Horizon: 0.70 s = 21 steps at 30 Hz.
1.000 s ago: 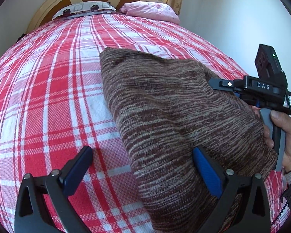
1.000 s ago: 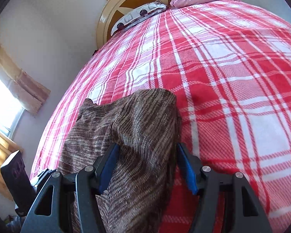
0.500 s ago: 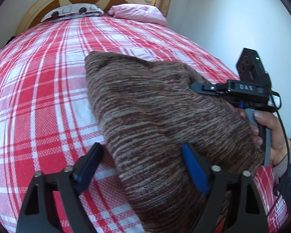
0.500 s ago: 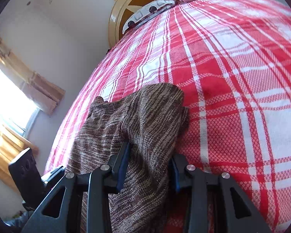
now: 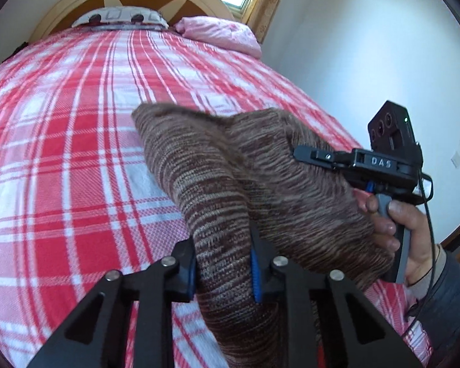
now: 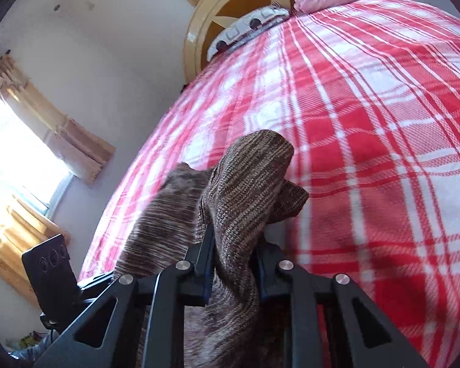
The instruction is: Fold small clothes
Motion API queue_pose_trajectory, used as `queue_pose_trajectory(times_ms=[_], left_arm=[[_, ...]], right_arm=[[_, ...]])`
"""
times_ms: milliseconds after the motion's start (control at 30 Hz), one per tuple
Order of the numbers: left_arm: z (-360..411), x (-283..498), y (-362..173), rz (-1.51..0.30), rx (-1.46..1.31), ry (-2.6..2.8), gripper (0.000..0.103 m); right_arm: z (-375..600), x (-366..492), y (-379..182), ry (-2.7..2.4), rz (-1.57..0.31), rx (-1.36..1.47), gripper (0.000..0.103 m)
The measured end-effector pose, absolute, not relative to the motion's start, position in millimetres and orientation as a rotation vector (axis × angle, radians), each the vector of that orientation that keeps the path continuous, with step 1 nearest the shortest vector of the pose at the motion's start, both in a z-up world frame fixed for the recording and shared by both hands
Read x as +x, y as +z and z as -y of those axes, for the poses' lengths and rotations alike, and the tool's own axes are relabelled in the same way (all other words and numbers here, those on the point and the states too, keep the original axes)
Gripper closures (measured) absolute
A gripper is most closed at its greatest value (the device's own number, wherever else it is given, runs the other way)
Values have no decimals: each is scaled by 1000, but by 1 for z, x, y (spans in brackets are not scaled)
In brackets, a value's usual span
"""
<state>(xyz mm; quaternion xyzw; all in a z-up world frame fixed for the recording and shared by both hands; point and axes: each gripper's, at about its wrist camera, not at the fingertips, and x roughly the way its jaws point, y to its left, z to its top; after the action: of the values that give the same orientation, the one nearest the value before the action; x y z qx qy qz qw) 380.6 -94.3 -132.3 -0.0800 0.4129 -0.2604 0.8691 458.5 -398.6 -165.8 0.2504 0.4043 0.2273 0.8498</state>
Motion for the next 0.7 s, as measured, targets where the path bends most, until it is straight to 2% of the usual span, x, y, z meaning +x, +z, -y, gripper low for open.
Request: queue_pose_trajectory(times_ms=[233, 700], left_arm=[[70, 333, -95, -775, -124, -502, 76], [-24, 272, -65, -682, -164, -331, 76]], right_arm=[[356, 438, -147, 544, -825, 521, 81], [229, 422, -118, 775, -784, 526, 81]])
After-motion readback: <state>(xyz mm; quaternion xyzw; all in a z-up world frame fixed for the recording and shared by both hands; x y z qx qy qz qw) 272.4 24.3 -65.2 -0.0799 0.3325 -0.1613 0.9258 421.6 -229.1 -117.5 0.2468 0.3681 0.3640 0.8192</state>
